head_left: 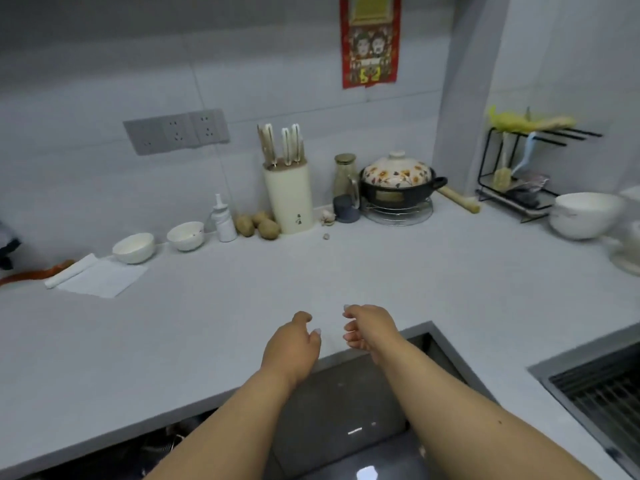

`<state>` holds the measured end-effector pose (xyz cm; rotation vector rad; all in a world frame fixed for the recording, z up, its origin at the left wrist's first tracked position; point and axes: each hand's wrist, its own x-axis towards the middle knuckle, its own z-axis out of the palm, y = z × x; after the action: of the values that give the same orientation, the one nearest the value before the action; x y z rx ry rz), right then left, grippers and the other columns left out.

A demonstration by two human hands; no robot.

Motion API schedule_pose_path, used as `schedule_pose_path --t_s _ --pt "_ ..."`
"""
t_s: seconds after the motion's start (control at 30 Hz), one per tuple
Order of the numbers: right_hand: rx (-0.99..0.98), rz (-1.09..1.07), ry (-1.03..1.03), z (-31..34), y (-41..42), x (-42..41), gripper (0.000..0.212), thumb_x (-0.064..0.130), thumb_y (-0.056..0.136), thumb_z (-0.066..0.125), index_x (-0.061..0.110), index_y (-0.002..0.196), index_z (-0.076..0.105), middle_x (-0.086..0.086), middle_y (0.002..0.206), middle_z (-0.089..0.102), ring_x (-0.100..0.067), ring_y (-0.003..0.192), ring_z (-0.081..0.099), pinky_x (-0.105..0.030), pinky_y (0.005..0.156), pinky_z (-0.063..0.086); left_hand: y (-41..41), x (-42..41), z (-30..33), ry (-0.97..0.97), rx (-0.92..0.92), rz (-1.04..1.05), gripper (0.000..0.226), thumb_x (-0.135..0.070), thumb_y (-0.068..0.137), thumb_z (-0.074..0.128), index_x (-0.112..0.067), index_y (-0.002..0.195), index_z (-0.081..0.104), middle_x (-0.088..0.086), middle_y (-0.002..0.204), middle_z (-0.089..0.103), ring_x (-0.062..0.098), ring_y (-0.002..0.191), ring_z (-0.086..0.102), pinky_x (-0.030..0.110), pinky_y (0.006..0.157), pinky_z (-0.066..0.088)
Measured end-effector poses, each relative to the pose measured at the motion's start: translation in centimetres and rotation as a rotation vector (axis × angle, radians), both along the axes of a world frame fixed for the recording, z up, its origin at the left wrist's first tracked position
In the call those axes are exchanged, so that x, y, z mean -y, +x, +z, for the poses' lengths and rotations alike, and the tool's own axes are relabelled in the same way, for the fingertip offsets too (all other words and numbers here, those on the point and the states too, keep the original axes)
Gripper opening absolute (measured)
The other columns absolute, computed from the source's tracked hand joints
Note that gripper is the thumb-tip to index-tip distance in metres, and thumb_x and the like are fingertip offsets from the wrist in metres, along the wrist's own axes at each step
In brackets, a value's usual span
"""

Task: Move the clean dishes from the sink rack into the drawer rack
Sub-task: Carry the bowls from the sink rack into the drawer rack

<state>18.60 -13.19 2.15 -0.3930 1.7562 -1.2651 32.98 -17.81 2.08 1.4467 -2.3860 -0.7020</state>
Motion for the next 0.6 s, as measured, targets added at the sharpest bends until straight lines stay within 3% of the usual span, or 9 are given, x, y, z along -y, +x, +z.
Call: schedule_pose_path --t_s 0.13,0.27,0.37,0.47,0.6 --pt "0.002 -0.107 -0.013 -0.4 -5.1 -2.3 0.024 0.028 0.094 0.055 0.007 0.102 0.063 -0.010 0.082 0.062 -0.022 0.067 0.060 -0.028 0.060 0.051 -5.2 -0.5 0.2 -0.020 0.044 -0.103 0.022 -0.033 0.097 0.044 -0.020 0.105 0.059 0.002 0.101 0.068 0.022 0.093 0.061 0.032 0.082 0.051" --pt "-0.020 -0.218 -0.017 -0.6 -9.5 -5.2 0.022 0.026 0.093 0.055 0.006 0.099 0.063 -0.010 0.079 0.061 -0.022 0.064 0.059 -0.028 0.060 0.051 -9.9 -2.2 0.3 -0.052 0.061 -0.232 0.030 -0.040 0.097 0.046 -0.019 0.075 0.048 -0.001 0.076 0.060 0.021 0.076 0.056 0.031 0.067 0.044" --pt "-0.029 -0.338 -0.030 -0.6 -12.7 -7.8 0.017 0.018 0.093 0.055 0.003 0.094 0.062 -0.010 0.072 0.059 -0.021 0.059 0.056 -0.029 0.059 0.050 -13.1 -3.4 0.2 -0.040 0.058 -0.314 0.034 -0.041 0.097 0.045 -0.017 0.073 0.046 -0.003 0.071 0.054 0.021 0.073 0.054 0.030 0.063 0.039" --pt "-0.105 -0.546 -0.049 -1.3 -16.6 -11.1 0.015 0.012 0.092 0.053 0.000 0.089 0.061 -0.008 0.071 0.057 -0.022 0.063 0.056 -0.035 0.068 0.051 -15.9 -4.7 0.1 -0.020 0.047 -0.385 0.033 -0.039 0.097 0.044 -0.015 0.075 0.050 -0.002 0.071 0.055 0.022 0.075 0.056 0.031 0.064 0.041" --pt "-0.364 -0.870 0.091 -1.8 -21.8 -17.0 0.018 0.015 0.092 0.049 0.005 0.102 0.059 -0.012 0.097 0.061 -0.023 0.070 0.054 -0.026 0.060 0.042 -19.3 -6.7 0.0 -0.017 0.040 -0.466 0.033 -0.037 0.098 0.043 -0.016 0.073 0.046 -0.002 0.071 0.054 0.021 0.071 0.050 0.030 0.060 0.036"
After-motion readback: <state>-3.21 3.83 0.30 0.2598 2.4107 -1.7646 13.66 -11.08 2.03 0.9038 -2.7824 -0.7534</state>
